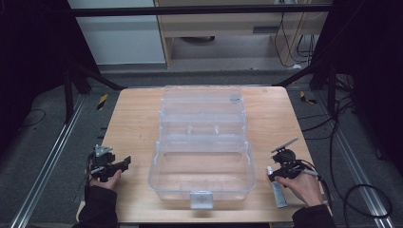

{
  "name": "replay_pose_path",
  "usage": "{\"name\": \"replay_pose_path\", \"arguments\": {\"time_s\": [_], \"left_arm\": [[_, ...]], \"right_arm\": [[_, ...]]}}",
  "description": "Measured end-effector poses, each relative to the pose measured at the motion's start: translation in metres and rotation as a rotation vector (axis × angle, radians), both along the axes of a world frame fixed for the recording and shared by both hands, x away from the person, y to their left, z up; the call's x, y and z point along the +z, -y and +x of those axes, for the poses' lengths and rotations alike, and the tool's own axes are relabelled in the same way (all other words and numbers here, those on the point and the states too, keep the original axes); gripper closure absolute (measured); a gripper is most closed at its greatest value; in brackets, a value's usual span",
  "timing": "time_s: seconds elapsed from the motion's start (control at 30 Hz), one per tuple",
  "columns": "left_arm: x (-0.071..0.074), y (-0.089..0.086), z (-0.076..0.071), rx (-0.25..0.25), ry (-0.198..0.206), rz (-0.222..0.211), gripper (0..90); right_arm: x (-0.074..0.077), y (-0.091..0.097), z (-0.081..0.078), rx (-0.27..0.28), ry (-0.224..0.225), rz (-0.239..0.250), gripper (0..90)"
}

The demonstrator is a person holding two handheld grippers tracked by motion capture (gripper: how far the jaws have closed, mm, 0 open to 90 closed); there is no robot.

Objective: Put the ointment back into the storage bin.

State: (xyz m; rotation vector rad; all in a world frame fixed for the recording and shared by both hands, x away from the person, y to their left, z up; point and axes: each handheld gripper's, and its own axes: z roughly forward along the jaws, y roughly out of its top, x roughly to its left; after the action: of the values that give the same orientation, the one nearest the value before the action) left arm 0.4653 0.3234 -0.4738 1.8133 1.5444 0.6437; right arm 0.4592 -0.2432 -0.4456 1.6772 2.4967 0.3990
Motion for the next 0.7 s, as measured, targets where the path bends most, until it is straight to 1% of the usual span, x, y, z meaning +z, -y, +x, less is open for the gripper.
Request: {"name": "replay_pose_path", "arguments": {"time_s": [0.07, 0.1, 0.13, 0.27, 0.5, 0.7], "left_arm": [[0.0, 0.0, 0.0, 0.0, -0.001, 0.001, 33.8], [0.0, 0.0, 0.0, 0.0, -0.001, 0.001, 33.8], [0.0, 0.0, 0.0, -0.003, -0.001, 0.002, 33.8], [0.0, 0.0, 0.0, -0.004, -0.003, 0.003, 33.7], [0.0, 0.0, 0.0, -0.003, -0.004, 0.004, 33.6], [0.0, 0.0, 0.0, -0.003, -0.006, 0.004, 33.6]], "right_arm": [[-0.002, -0.001, 0.0, 0.001, -0.008, -0.01, 57.2], [-0.002, -0.001, 0.0, 0.001, -0.008, -0.01, 57.2], [-0.003, -0.002, 0.001, 0.003, -0.014, 0.0, 57.8], [-0.004, -0.003, 0.004, -0.001, -0.025, -0.006, 58.5], [-0.012, -0.007, 0.009, 0.014, -0.046, -0.042, 62.1], [-0.014, -0.008, 0.011, 0.027, -0.055, -0.053, 65.4]]}}
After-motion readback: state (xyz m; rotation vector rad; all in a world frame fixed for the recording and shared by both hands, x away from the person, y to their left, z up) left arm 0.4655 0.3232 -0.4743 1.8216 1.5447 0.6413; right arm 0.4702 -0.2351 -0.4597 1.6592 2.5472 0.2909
